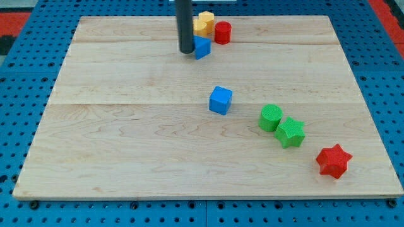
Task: Adjust the blue triangle diagonally bottom left to the yellow heart
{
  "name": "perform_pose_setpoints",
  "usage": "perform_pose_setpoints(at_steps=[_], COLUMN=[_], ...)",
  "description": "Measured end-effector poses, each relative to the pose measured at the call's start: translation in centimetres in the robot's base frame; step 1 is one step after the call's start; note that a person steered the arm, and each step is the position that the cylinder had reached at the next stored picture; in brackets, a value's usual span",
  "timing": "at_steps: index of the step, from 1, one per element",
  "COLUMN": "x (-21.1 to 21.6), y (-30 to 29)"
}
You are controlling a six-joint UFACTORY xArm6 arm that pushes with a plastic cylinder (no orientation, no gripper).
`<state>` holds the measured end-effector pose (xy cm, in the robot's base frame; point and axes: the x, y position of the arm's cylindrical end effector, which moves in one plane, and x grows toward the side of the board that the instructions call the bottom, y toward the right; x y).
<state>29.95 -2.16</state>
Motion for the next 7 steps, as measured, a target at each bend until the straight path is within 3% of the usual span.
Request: perform_pose_setpoints(at_steps=[1, 2, 3, 4, 5, 6, 7], x=[1.9, 3.8, 2.4, -0.7, -1.1, 2.2, 2.6], y=[-0.5, 5.0, 5.6, 1.4, 0.5, 0.5, 0.9])
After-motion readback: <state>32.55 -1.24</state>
